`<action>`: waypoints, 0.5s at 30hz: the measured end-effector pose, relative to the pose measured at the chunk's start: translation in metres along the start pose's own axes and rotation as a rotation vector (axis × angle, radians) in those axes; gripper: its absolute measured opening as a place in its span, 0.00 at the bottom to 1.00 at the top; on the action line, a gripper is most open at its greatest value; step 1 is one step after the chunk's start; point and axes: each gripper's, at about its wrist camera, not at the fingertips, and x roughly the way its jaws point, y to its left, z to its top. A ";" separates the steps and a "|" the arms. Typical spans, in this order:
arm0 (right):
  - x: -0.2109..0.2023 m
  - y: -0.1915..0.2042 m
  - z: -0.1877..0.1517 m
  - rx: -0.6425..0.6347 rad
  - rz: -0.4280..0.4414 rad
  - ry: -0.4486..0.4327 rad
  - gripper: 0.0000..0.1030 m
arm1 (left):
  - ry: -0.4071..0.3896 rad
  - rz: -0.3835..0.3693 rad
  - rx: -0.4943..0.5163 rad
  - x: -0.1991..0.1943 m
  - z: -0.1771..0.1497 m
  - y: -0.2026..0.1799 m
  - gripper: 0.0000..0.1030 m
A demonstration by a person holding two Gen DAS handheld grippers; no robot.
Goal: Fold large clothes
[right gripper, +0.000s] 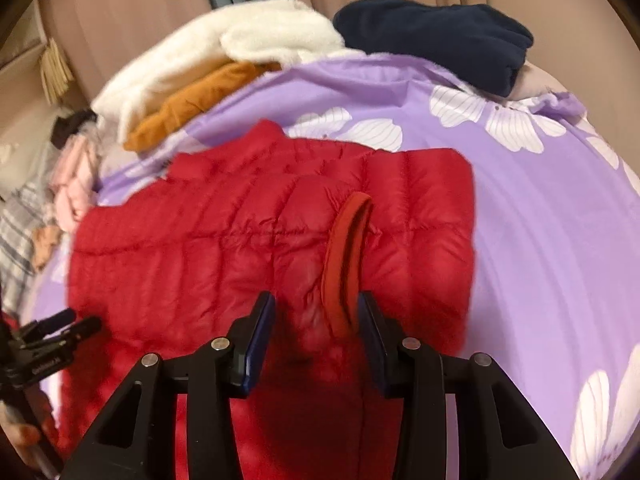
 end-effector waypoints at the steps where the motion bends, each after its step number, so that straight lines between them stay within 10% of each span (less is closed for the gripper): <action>1: -0.009 -0.002 -0.004 0.004 0.011 -0.005 0.44 | -0.007 0.003 -0.002 -0.007 -0.004 0.003 0.81; 15: -0.080 -0.031 -0.074 0.097 0.085 0.056 0.59 | 0.068 -0.077 -0.191 -0.065 -0.091 0.072 0.88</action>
